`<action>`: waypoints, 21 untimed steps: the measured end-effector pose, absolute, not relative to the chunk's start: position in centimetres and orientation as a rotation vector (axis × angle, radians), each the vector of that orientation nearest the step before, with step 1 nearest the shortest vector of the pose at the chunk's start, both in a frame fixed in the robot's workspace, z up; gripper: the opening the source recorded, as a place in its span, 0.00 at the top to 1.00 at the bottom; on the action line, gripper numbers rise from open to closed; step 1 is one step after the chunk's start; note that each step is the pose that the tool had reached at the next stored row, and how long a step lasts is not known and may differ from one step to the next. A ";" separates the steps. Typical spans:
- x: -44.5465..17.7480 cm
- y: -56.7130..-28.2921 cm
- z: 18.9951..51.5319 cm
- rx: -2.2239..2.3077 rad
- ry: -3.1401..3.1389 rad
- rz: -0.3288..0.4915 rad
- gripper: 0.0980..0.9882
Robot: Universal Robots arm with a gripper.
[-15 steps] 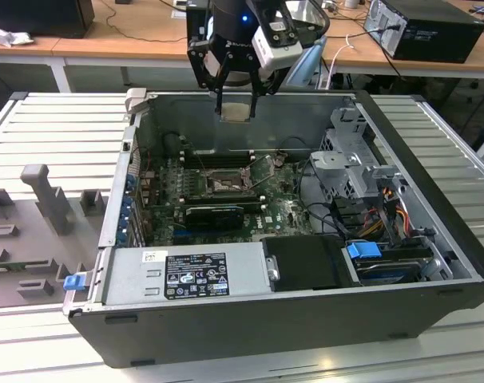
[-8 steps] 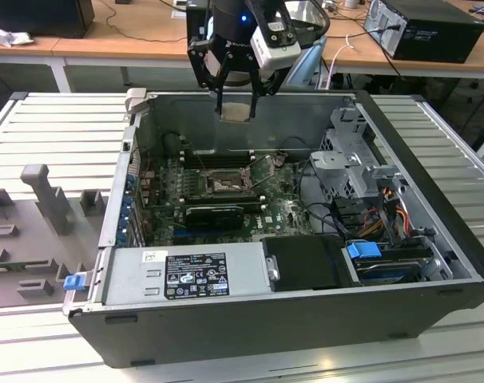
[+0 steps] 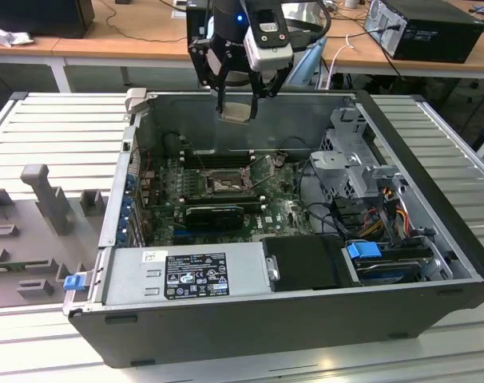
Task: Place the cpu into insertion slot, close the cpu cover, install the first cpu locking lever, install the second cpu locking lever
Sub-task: 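Place the cpu into insertion slot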
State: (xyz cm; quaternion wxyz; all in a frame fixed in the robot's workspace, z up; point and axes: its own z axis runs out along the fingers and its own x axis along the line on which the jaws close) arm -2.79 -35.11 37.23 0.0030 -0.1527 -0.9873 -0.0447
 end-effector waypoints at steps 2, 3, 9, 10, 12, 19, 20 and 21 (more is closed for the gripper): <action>-2.8 -35.1 37.2 -0.503 -3.093 -0.140 0.52; -2.8 -35.1 37.2 -0.510 -3.092 -0.140 0.52; -2.8 -35.1 37.2 -0.583 -3.081 -0.140 0.52; -2.8 -35.1 37.2 -0.596 -3.079 -0.140 0.52; -2.8 -35.1 37.2 -0.624 -3.074 -0.140 0.52; -2.8 -35.1 37.2 -0.706 -3.059 -0.141 0.52; -2.8 -35.1 37.2 -0.724 -3.055 -0.141 0.52; -2.8 -35.1 37.2 -0.732 -3.053 -0.141 0.52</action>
